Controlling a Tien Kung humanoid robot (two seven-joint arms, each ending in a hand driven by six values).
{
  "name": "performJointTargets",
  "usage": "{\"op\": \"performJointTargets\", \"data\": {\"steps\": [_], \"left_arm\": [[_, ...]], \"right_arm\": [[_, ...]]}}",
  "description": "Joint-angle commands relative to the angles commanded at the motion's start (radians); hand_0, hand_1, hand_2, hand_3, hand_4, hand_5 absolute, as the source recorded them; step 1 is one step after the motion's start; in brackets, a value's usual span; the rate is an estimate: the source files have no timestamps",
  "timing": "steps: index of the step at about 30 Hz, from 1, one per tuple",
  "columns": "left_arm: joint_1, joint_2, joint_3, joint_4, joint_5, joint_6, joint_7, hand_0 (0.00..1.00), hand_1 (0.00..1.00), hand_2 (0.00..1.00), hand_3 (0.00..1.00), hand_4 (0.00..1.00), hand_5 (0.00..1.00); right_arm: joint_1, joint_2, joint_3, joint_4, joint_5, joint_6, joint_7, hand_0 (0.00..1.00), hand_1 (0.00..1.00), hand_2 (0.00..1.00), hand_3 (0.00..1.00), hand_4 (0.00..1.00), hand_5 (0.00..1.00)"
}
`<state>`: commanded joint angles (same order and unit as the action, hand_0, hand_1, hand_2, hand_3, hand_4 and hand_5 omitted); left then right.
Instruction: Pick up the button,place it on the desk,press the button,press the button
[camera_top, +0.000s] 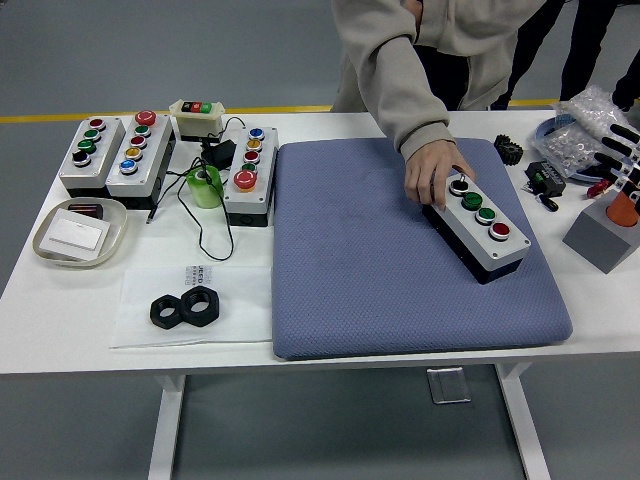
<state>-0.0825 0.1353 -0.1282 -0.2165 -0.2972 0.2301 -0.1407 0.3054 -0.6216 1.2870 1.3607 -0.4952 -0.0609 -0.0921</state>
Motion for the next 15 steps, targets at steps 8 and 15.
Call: {"op": "performJointTargets", "data": {"steps": [8, 15], "left_arm": [[0.002, 0.000, -0.005, 0.000, 0.007, 0.001, 0.002, 0.721, 0.833, 0.891, 0.829, 0.640, 0.998], [0.000, 0.001, -0.003, 0.000, 0.003, 0.000, 0.002, 0.719, 0.833, 0.891, 0.829, 0.639, 0.998]], "right_arm": [[0.002, 0.001, -0.001, 0.001, -0.004, 0.001, -0.001, 0.975, 0.870, 0.902, 0.857, 0.590, 0.883], [0.005, 0.000, -0.003, 0.002, -0.012, 0.003, -0.002, 0.976, 0.872, 0.905, 0.858, 0.594, 0.845]]}}
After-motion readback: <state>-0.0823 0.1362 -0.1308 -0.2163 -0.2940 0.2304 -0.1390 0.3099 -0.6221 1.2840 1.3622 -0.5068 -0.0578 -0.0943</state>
